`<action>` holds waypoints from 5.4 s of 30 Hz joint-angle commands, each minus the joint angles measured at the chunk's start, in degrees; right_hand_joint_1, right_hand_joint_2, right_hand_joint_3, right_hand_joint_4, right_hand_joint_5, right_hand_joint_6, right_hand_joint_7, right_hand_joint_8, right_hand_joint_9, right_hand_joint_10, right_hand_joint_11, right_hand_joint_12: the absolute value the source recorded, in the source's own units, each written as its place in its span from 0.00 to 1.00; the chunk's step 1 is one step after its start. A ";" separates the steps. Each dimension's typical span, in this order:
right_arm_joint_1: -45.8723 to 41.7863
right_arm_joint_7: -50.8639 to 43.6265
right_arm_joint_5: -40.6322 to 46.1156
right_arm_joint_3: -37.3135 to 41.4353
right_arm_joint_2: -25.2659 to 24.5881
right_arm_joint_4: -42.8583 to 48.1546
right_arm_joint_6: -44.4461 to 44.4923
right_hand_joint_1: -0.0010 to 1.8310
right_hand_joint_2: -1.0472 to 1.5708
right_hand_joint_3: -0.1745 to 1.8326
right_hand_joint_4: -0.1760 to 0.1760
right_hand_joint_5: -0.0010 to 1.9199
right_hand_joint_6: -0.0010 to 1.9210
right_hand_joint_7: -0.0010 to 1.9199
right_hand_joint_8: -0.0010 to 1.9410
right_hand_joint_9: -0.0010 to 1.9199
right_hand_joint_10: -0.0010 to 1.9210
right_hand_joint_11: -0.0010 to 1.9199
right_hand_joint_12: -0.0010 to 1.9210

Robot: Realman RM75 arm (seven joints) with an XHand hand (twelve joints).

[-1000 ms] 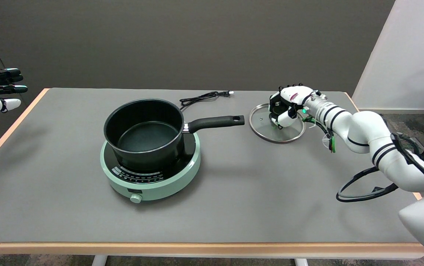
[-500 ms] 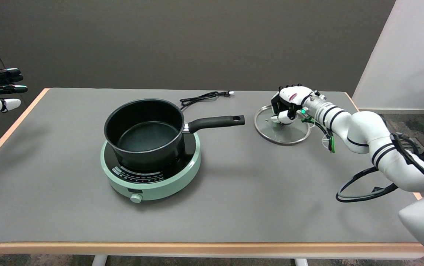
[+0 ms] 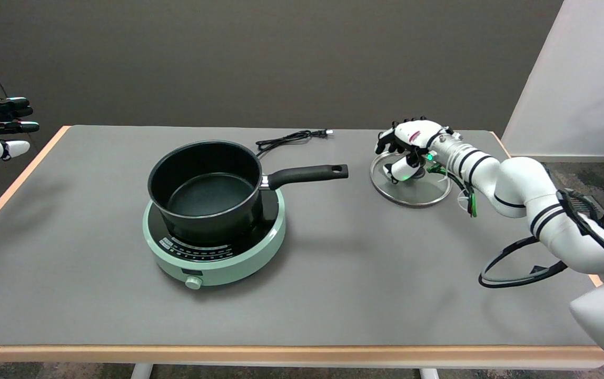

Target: Pick up the pot lid.

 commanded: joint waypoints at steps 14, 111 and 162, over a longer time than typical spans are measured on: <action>-11.88 0.12 -4.55 8.30 6.52 15.74 1.19 0.51 0.64 0.55 1.00 0.34 0.20 0.38 0.13 0.37 0.31 0.23 0.47; -5.32 0.12 -4.07 4.34 4.05 2.42 0.55 0.52 0.65 0.58 1.00 0.33 0.23 0.39 0.13 0.39 0.31 0.25 0.51; -5.67 0.12 -3.99 3.57 4.21 2.82 -0.89 0.74 0.76 0.27 1.00 0.38 0.53 0.48 0.61 0.44 0.55 0.32 0.57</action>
